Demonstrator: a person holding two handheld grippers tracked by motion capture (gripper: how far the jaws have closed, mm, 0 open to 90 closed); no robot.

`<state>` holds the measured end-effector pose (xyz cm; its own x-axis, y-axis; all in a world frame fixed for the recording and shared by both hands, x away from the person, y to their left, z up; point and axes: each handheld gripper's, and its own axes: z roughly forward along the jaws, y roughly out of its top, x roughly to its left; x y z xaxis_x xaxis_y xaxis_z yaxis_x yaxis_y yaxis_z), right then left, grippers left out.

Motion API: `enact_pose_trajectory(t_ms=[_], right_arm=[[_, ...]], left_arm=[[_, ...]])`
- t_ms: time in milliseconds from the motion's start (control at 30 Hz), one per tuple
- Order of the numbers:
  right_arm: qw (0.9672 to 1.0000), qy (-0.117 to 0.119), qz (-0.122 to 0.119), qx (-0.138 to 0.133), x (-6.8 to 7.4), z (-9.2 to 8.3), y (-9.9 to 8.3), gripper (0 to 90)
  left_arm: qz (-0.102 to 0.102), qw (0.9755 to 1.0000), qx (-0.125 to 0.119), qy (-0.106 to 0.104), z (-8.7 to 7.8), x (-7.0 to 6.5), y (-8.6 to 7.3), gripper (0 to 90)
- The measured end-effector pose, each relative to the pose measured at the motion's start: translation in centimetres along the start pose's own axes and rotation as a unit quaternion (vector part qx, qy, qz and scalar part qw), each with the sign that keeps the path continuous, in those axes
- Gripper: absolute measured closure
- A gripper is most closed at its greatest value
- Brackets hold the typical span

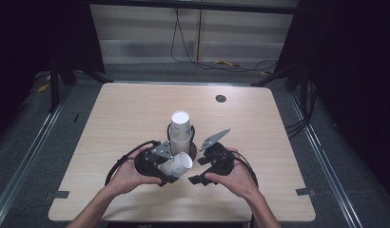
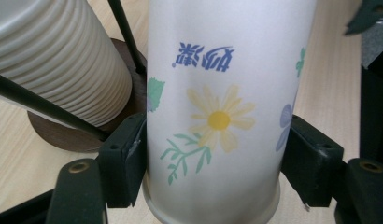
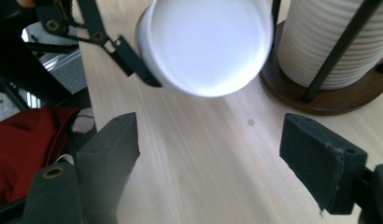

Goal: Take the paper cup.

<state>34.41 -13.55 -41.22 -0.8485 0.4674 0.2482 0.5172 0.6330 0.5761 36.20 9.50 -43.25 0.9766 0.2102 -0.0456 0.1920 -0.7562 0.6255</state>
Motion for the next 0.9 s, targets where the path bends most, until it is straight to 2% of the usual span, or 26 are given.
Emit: enact_pose_trajectory(t_ms=[200,333,433,633,800,900], right_arm=[[0.9999,-0.001,-0.003,0.014,0.0,0.3,0.0,20.4],[0.9994,0.003,-0.001,0.034,-0.1,0.6,0.0,22.7],[0.9991,0.011,-0.002,0.04,-0.2,0.8,0.0,25.3],[0.9989,0.021,-0.004,0.041,-0.4,0.8,0.0,29.6],[0.9986,0.015,-0.003,0.051,-0.5,1.0,0.1,29.5],[0.9983,0.015,-0.003,0.056,-0.6,1.2,0.1,28.4]], left_arm=[[0.016,0.9997,0.017,0.002,0.6,-0.2,0.3,30.5],[0.027,0.9994,0.023,-0.004,0.8,-0.4,0.6,30.5],[0.027,0.9991,0.032,-0.004,1.0,-0.6,0.8,30.5],[0.032,0.999,0.03,-0.007,1.1,-0.7,1.0,30.5],[0.035,0.9985,0.04,-0.008,1.6,-1.1,0.9,30.5],[0.044,0.9979,0.046,-0.016,2.2,-1.4,1.0,30.4]])
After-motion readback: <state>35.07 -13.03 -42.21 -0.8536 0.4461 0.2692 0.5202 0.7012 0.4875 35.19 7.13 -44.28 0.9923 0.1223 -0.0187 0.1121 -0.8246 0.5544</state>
